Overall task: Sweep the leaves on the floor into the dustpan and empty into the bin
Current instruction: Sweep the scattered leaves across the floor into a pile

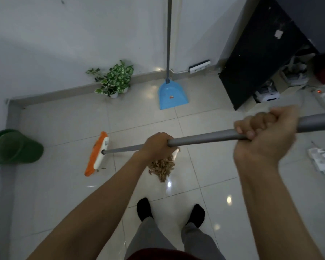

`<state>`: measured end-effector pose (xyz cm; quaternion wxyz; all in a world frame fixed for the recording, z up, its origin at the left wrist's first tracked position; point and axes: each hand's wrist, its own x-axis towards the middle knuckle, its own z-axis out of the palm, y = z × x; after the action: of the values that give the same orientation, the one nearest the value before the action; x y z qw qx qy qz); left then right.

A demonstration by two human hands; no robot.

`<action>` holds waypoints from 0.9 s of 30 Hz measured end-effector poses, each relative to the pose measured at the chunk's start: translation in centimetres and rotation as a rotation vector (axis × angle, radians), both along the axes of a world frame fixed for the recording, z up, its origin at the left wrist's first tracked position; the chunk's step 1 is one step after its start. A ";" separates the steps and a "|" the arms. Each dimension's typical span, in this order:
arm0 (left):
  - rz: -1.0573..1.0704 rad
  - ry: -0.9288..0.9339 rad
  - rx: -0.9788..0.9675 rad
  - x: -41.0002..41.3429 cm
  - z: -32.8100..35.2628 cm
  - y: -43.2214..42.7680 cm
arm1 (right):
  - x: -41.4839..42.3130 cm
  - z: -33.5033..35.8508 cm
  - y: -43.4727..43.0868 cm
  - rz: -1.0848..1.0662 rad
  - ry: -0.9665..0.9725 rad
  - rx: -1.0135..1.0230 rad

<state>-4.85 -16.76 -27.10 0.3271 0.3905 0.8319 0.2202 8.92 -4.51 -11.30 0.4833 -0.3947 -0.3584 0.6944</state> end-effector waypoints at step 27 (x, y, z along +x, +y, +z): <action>0.547 -0.088 0.183 0.2 -2.3 -5.8 | -7.9 1.7 -5.8 0.657 0.003 0.123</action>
<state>-4.61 -22.52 -29.43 0.2549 0.1694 0.8680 0.3911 1.04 -10.28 -9.58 0.2570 -0.2270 -0.5069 0.7909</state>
